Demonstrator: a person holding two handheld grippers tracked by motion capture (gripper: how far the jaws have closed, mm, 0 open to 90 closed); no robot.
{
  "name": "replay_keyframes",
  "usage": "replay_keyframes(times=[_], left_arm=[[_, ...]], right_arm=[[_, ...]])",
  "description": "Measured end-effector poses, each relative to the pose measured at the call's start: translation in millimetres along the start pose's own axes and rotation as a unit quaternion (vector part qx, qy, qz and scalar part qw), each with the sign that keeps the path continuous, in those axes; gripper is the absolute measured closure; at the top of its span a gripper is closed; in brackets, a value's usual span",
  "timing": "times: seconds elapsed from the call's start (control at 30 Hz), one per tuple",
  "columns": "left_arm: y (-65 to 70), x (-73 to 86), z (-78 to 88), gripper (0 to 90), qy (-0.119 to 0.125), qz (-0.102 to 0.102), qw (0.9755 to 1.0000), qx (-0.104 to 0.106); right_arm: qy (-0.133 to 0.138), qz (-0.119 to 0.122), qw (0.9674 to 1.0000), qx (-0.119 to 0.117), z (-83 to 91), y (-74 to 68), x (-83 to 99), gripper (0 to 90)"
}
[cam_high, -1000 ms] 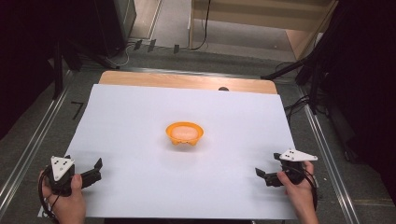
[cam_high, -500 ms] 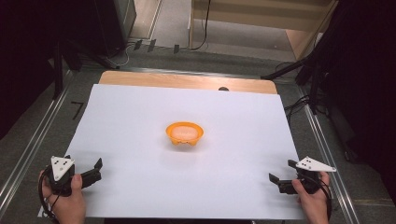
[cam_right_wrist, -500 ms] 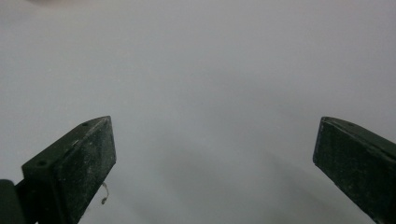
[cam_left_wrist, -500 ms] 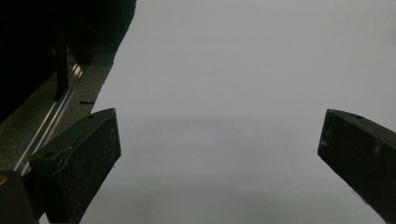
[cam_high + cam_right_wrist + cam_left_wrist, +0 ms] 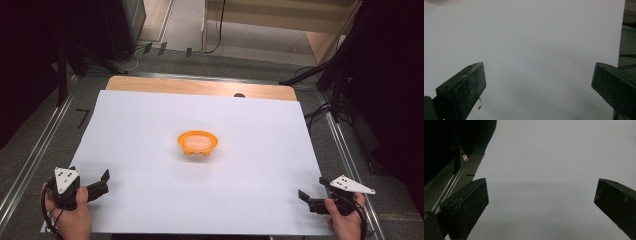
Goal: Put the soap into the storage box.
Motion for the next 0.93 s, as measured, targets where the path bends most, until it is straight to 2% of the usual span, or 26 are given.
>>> replay_keyframes(times=[0.37,0.43,0.5,0.6,0.83,0.93], left_arm=[[0.3,0.2,-0.7,0.0,-0.005,-0.004,1.0,-0.002],[0.6,0.2,-0.9,0.0,-0.005,-0.005,1.0,-0.001],[0.5,0.1,-0.8,0.0,-0.004,-0.005,1.0,-0.001],[0.3,0.3,-0.8,0.0,-0.005,-0.004,1.0,-0.002],[0.5,0.3,-0.9,0.0,-0.006,-0.005,1.0,-0.001],[0.5,0.3,-0.8,0.0,-0.006,-0.006,1.0,-0.002]], right_arm=[[0.047,-0.008,0.9988,0.003,4.9,1.0,4.1,1.9],[0.056,-0.014,0.9983,-0.004,6.1,1.7,4.3,1.9],[0.052,-0.016,0.9985,-0.007,5.6,1.9,5.0,1.9],[0.04,-0.004,0.9992,-0.005,2.7,-0.6,5.5,1.8],[0.044,-0.017,0.9989,-0.011,3.5,1.8,5.6,1.9],[0.041,-0.008,0.9991,-0.007,2.5,0.7,5.6,1.8]])
Point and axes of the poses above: each handheld gripper's, and its own axes: z roughly backward along the jaws, x roughly out of its underside, y roughly to its right, the point moved 6 cm from there along -z, roughly forward along the jaws
